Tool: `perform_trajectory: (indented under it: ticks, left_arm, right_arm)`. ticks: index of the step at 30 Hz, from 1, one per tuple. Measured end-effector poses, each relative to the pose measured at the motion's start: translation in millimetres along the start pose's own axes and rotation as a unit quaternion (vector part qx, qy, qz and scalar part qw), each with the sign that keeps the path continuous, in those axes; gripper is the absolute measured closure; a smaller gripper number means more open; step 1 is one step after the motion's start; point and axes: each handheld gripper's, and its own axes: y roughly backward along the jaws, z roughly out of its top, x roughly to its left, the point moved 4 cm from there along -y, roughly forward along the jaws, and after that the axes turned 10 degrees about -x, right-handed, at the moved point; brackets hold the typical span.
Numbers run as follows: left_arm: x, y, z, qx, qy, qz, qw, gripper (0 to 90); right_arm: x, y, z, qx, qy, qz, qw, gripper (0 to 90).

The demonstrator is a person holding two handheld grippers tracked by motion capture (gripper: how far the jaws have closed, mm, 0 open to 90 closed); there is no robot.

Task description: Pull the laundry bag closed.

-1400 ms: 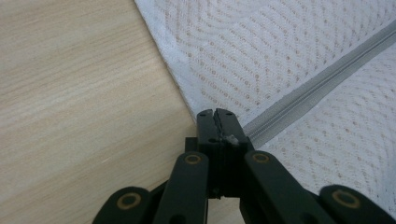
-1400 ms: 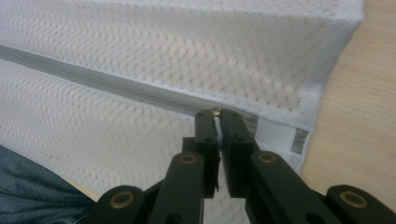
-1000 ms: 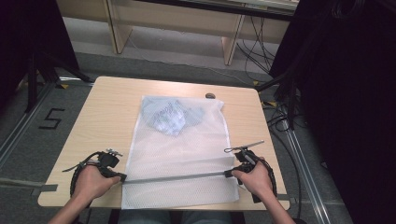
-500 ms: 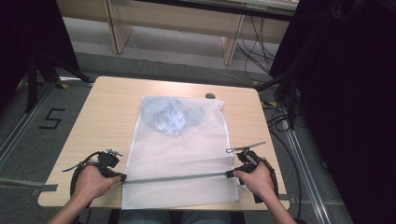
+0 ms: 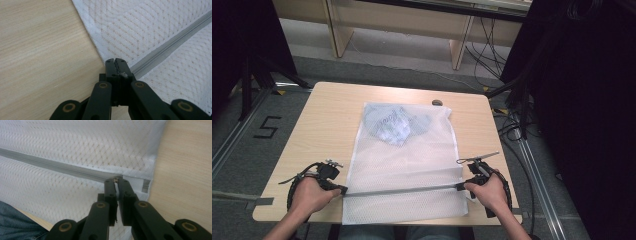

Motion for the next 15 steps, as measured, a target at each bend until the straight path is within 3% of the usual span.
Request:
perform_trajectory:
  ticks: [3,4,8,11,15]
  left_arm:
    - [-0.1,0.0,0.0,0.0,0.0,0.0,1.0,89.5]
    - [0.0,0.0,0.0,0.0,-0.001,0.0,1.0,89.5]
    - [-0.1,0.5,0.2,0.002,0.001,0.0,1.0,89.5]
    - [0.0,0.6,0.2,0.003,0.0,-0.001,1.0,89.5]
    - [0.1,0.1,0.0,0.0,-0.001,-0.001,1.0,89.5]
  right_arm:
    - [-1.4,0.2,-0.3,0.003,-0.005,0.001,1.0,87.0]
    - [-3.2,-1.0,0.2,-0.005,0.006,0.002,1.0,87.0]
    - [-4.2,0.1,-0.9,0.001,-0.01,0.0,0.9999,86.9]
    - [-6.5,-1.4,-0.9,0.002,-0.001,0.007,1.0,86.9]
    - [-5.2,0.1,-2.2,0.016,-0.029,0.006,0.9994,86.9]
